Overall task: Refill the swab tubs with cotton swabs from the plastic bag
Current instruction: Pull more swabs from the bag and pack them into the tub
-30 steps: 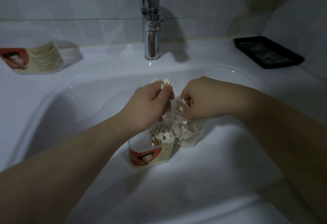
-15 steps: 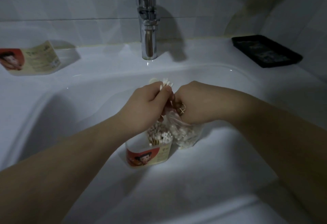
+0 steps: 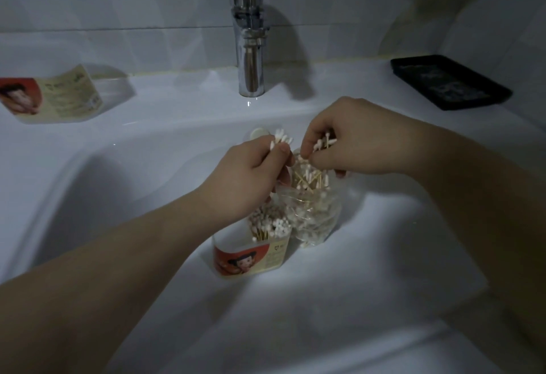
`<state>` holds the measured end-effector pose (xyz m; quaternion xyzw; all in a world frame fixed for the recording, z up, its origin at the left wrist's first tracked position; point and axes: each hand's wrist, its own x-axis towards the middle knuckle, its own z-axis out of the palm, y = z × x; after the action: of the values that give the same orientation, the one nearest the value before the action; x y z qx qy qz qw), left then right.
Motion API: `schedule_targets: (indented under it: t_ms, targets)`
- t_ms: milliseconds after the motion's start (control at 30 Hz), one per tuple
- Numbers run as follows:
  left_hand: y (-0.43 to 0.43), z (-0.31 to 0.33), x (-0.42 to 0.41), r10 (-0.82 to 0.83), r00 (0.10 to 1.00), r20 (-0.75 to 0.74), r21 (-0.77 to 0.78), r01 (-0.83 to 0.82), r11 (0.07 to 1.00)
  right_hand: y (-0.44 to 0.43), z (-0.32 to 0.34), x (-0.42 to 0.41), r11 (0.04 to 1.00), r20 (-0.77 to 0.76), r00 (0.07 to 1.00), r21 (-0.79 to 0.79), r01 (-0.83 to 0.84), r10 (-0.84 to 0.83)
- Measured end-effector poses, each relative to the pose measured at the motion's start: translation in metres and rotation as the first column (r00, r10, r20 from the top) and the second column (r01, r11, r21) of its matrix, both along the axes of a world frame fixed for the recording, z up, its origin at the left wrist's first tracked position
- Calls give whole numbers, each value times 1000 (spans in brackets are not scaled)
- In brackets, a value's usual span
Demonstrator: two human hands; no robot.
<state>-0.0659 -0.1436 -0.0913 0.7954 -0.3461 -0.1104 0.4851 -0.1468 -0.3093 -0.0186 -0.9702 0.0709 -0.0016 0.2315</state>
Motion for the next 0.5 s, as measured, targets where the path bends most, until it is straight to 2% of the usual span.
schedule_targets:
  t_ms: [333,500]
  targets:
    - [-1,-3,3,25,999,20,10,-25,1000,-4,7,-5,990,113,992,140,35,-52]
    - [-1,-2,3,50,998,-47,-43,-52,998,-5,8,-6,978,149,986,206,37,-69]
